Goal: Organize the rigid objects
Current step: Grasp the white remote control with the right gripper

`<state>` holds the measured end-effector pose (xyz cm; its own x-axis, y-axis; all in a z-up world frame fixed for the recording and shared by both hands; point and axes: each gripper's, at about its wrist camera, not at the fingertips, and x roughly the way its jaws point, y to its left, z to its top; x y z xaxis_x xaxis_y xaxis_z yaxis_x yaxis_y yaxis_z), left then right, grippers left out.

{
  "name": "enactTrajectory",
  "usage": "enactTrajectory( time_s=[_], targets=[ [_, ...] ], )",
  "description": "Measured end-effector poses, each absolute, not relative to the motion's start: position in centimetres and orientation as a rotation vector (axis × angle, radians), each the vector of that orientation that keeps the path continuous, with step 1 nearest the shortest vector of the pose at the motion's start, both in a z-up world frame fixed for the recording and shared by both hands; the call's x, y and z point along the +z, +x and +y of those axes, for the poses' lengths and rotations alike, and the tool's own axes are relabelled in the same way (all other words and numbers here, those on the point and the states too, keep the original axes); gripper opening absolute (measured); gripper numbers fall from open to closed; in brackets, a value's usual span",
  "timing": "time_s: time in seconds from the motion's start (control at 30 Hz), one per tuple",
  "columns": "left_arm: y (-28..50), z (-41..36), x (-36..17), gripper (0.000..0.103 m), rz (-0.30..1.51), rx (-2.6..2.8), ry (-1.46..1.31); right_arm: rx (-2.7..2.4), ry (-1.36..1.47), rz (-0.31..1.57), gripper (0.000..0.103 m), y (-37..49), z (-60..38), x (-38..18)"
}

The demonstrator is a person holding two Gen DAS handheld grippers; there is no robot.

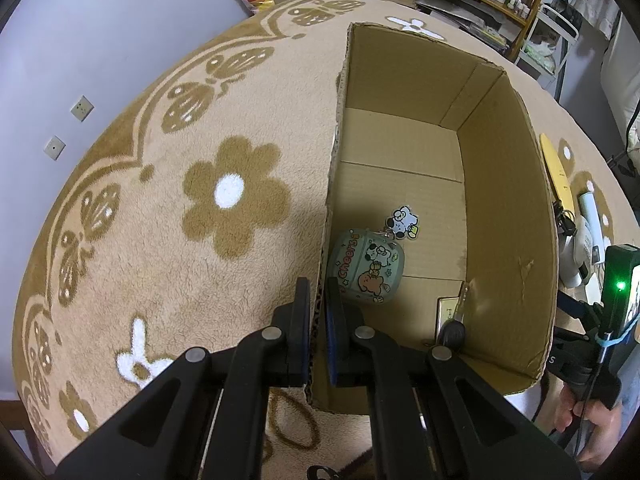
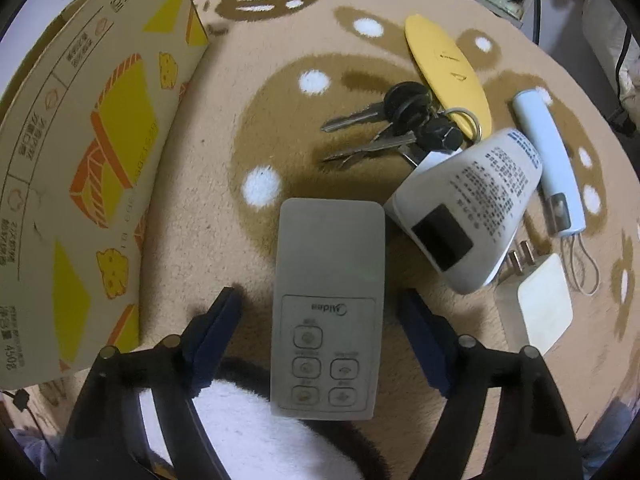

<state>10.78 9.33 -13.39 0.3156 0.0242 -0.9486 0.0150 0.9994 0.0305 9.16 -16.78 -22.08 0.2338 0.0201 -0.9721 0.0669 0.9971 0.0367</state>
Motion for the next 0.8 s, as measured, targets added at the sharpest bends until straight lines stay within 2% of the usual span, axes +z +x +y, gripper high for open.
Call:
enactTrajectory(
  time_s=[0.1, 0.17, 0.8],
  targets=[
    [10.8, 9.3, -13.4, 0.006, 1.249, 0.006, 0.038, -0.062, 0.057, 1.317, 0.071, 8.9, -16.7, -22.0],
    [10.8, 9.3, -13.3, 0.006, 1.249, 0.007, 0.039, -0.072, 0.063, 1.299, 0.051, 8.7, -16.9, -21.7],
    [10.7, 9.4, -13.2, 0.006, 1.253, 0.010, 0.021, -0.064, 0.038, 1.276, 0.051, 9.9, -16.1, -20.8]
  ],
)
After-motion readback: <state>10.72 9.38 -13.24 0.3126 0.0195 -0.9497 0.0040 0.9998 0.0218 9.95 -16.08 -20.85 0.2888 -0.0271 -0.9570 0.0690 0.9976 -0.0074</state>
